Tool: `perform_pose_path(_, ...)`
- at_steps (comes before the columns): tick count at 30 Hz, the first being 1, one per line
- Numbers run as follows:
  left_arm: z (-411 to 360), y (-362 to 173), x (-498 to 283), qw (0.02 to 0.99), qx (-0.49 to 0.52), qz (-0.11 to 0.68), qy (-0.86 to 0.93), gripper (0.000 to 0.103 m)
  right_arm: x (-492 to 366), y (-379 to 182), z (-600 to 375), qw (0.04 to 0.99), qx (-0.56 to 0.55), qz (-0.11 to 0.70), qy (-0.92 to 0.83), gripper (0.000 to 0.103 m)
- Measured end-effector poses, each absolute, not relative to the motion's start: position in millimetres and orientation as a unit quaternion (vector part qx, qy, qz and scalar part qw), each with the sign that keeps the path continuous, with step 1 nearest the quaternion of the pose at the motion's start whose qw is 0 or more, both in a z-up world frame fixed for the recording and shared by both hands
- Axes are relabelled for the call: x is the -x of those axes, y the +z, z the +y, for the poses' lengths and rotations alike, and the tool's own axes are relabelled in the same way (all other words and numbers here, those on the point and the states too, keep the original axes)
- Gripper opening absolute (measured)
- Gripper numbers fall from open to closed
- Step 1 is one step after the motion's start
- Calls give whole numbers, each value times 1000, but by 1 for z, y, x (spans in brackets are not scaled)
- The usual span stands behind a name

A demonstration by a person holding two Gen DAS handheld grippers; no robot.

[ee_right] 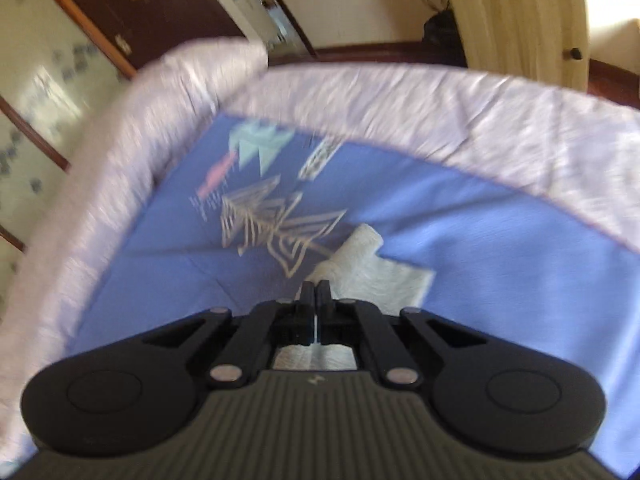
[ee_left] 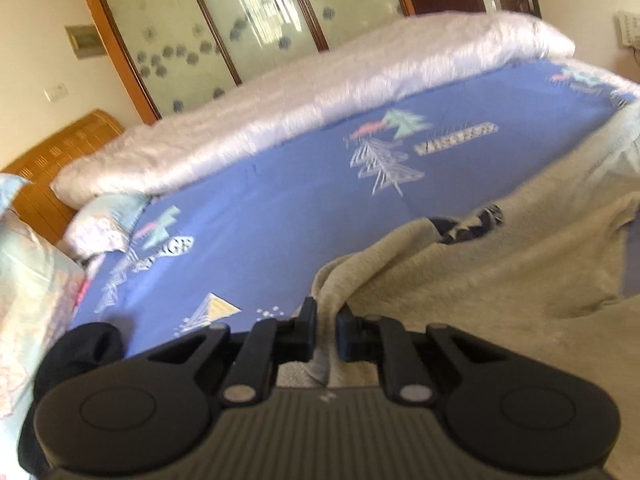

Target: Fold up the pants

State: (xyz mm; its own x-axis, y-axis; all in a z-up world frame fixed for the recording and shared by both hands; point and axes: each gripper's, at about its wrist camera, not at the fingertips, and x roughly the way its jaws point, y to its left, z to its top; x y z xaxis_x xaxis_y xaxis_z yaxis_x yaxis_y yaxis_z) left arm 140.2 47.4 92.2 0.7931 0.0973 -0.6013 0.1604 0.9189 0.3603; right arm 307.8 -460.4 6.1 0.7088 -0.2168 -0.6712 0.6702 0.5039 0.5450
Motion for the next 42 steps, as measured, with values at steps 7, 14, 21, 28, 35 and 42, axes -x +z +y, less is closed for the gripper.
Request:
perform_pose_path(7, 55, 127, -41, 938, -191, 286, -43, 11, -149, 40, -470, 832, -445, 213, -254, 3)
perform_pose_path(14, 57, 104, 56, 927, -181, 312, -104, 11, 25, 17, -462, 835, -457, 158, -261, 3)
perform_pose_path(21, 52, 50, 102, 889, -206, 383, -146, 25, 110, -79, -460, 743, -507, 203, -387, 24)
perform_pose_path(28, 117, 87, 106, 909, -17, 383, -163, 61, 124, -55, -448, 765, -491, 153, -389, 35)
perform_pose_path(35, 169, 85, 71, 904, 129, 402, -67, 65, 91, -25, -428, 836, -434, 166, -294, 38)
perform_pose_path(42, 127, 67, 49, 894, 119, 424, -81, 65, 83, -30, -442, 837, -395, 179, -334, 52)
